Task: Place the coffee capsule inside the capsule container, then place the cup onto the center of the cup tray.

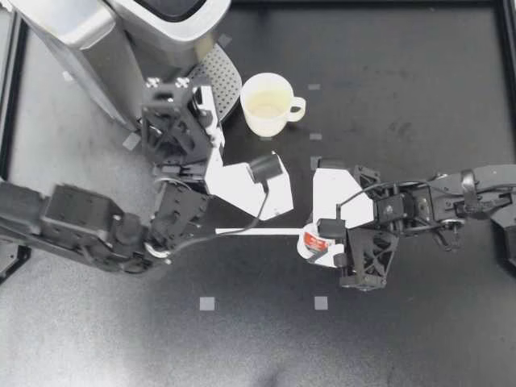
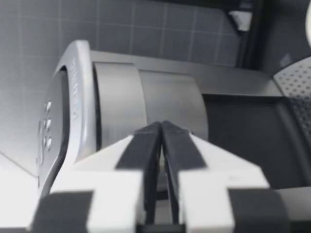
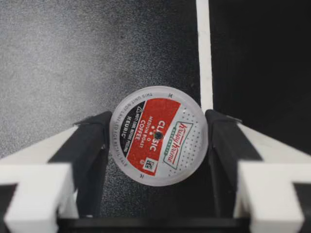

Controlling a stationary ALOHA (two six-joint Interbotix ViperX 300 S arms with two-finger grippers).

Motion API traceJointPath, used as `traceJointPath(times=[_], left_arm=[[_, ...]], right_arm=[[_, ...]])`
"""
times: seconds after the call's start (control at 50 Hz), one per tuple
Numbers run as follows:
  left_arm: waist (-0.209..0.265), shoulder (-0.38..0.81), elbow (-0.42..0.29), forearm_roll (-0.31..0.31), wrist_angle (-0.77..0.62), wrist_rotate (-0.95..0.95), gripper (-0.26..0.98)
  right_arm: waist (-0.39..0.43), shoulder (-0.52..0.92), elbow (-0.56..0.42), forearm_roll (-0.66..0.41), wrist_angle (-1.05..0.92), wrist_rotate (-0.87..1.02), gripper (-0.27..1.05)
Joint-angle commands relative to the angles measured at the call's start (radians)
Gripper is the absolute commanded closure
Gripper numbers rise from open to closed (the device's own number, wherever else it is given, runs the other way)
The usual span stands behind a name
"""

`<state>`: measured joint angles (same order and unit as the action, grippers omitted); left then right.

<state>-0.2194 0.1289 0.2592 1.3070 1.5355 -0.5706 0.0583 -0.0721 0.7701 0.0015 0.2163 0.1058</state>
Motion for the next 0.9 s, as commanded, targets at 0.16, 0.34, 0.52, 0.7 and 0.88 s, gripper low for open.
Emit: traceJointPath(times=[0.16, 0.34, 0.52, 0.7, 0.88], left_arm=[[0.000, -0.025, 0.048, 0.098, 0.035, -0.066, 0.61], [0.000, -0.029, 0.095, 0.140, 0.038, -0.077, 0.61], [0.009, -0.043, 0.127, 0.199, 0.038, -0.107, 0.61], [0.040, -0.057, 0.153, 0.212, 0.020, -0.112, 0.61], [0.054, -0.058, 0.163, 0.233, 0.002, -0.112, 0.61]], right_arm=[[-0.008, -0.028, -0.006, -0.002, -0.021, 0.000, 0.30], [-0.008, -0.025, -0.008, -0.002, -0.038, 0.002, 0.30], [-0.006, -0.021, -0.009, -0.002, -0.044, 0.003, 0.30], [-0.006, -0.026, -0.009, 0.000, -0.043, 0.008, 0.30], [-0.006, -0.025, -0.009, 0.002, -0.043, 0.011, 0.30]])
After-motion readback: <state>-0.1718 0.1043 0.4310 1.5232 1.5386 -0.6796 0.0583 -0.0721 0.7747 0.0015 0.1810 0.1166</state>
